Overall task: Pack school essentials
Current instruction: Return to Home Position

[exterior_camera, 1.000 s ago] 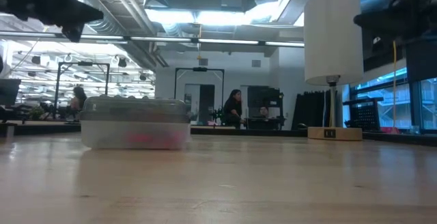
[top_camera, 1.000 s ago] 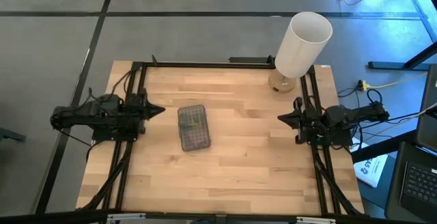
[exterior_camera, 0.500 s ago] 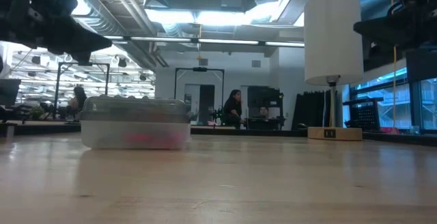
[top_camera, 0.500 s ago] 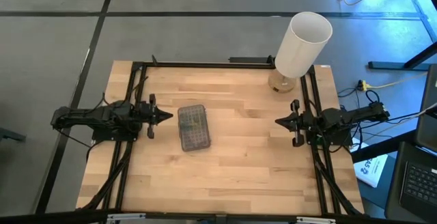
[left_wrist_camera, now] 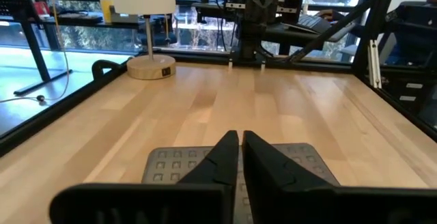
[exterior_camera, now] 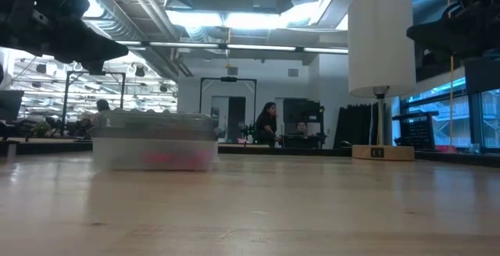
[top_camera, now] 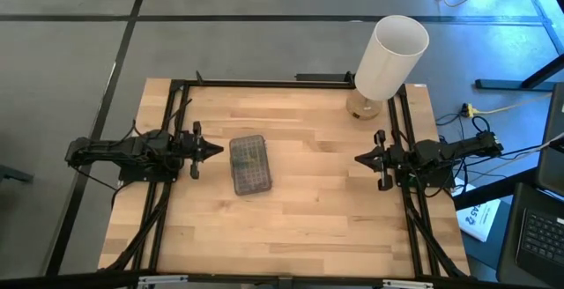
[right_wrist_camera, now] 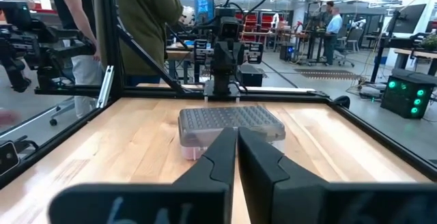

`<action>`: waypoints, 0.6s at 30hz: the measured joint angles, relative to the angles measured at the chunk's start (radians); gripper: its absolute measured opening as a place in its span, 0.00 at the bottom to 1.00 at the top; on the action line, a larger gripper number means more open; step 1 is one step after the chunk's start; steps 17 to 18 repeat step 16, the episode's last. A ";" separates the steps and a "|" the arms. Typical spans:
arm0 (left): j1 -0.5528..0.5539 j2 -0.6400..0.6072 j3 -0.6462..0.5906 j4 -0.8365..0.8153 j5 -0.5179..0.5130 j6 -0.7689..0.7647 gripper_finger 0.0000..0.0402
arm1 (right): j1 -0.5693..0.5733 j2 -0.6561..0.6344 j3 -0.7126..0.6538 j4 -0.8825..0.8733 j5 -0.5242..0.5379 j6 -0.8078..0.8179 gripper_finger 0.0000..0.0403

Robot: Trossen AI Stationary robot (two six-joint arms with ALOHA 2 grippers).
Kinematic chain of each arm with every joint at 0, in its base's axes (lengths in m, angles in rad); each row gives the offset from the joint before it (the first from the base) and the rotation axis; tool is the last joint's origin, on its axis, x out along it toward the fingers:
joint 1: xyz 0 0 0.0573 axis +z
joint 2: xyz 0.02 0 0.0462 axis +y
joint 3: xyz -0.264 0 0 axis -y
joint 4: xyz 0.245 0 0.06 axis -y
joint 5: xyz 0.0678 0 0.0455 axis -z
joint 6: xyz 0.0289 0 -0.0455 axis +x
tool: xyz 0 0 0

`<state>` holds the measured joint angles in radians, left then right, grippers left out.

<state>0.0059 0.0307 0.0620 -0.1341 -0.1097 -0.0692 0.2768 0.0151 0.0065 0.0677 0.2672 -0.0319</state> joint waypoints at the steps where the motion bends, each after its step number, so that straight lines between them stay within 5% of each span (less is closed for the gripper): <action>1: 0.000 0.000 0.000 0.000 0.000 0.000 0.04 | 0.000 0.000 0.000 0.000 0.000 0.001 0.05; 18: 0.000 0.000 0.000 -0.001 -0.001 0.001 0.06 | 0.000 0.000 0.000 0.002 0.000 -0.001 0.06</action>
